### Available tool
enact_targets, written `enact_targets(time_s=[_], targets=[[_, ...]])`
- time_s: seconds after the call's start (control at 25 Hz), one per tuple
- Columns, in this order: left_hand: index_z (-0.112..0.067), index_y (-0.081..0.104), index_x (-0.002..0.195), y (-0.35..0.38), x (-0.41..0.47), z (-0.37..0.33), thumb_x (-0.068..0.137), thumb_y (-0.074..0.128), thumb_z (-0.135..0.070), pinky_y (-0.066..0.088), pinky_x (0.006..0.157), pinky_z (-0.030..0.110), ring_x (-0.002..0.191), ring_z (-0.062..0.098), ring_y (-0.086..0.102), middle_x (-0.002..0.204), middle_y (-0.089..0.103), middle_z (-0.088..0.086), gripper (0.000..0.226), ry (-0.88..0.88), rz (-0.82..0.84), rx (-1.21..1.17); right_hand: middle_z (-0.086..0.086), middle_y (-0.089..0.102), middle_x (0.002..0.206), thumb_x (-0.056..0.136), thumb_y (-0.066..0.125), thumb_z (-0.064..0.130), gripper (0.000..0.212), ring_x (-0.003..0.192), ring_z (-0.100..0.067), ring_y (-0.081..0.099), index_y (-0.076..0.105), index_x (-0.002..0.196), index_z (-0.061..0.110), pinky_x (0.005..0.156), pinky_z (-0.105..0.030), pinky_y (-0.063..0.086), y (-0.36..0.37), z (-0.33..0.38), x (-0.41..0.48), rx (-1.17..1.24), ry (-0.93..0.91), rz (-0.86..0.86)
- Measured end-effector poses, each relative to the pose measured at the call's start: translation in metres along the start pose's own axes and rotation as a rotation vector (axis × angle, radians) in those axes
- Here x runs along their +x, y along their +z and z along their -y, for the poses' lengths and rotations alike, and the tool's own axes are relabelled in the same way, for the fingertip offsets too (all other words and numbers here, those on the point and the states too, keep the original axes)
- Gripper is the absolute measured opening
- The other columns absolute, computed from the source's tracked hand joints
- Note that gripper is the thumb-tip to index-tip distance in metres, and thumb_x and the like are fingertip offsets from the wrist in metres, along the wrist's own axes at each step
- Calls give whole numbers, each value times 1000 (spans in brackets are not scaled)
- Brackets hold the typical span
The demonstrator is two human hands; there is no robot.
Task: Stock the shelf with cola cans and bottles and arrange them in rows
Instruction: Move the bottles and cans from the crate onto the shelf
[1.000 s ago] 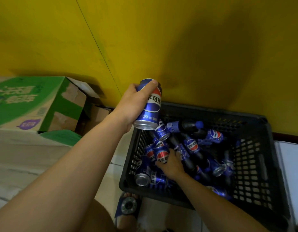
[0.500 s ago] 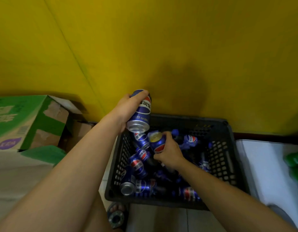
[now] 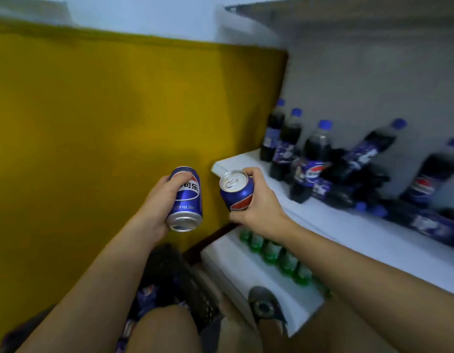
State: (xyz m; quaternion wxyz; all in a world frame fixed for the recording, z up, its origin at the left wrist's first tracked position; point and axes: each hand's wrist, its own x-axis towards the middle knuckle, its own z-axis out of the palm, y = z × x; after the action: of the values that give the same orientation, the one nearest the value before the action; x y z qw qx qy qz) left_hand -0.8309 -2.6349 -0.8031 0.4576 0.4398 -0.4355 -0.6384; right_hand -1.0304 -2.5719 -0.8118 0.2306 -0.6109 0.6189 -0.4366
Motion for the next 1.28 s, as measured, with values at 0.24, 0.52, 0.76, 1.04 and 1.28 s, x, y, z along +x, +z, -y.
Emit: enact_targets(time_s=[0.24,0.52,0.76,1.04,1.28], targets=[[-17,58,121,219,-62,-7,92,70,-30,56,69,41,77,34,68,114,70,24,34,-2,557,90,4,64,112,61,83,6,82,91,-17,64,40,125,35,65,-26,54,-190,7,-136,-93,155,-503],[-20,56,125,376,-154,42,91,72,-31,57,59,36,74,27,71,109,71,14,40,-71,1004,270,11,55,113,66,85,3,86,93,-12,61,37,129,37,56,-20,57,-296,-10,-284,-158,332,-919],[-8,57,121,475,-213,125,87,71,-19,55,56,34,58,29,66,86,68,18,39,-363,1129,432,12,63,109,63,89,14,80,96,-9,63,42,126,32,77,-19,51,-330,-73,-386,-201,594,-1150],[-15,36,140,574,-230,212,96,65,-25,55,81,40,93,31,65,118,61,16,53,-261,991,567,9,63,109,66,90,18,77,89,-2,62,40,123,33,67,-7,44,-381,-163,-417,-198,737,-1293],[-20,33,143,622,-225,253,80,65,-46,56,94,52,102,37,66,121,63,15,74,-212,954,656,2,60,118,61,89,25,83,106,-23,57,46,132,25,91,-38,50,-429,-222,-396,-382,790,-1359]])
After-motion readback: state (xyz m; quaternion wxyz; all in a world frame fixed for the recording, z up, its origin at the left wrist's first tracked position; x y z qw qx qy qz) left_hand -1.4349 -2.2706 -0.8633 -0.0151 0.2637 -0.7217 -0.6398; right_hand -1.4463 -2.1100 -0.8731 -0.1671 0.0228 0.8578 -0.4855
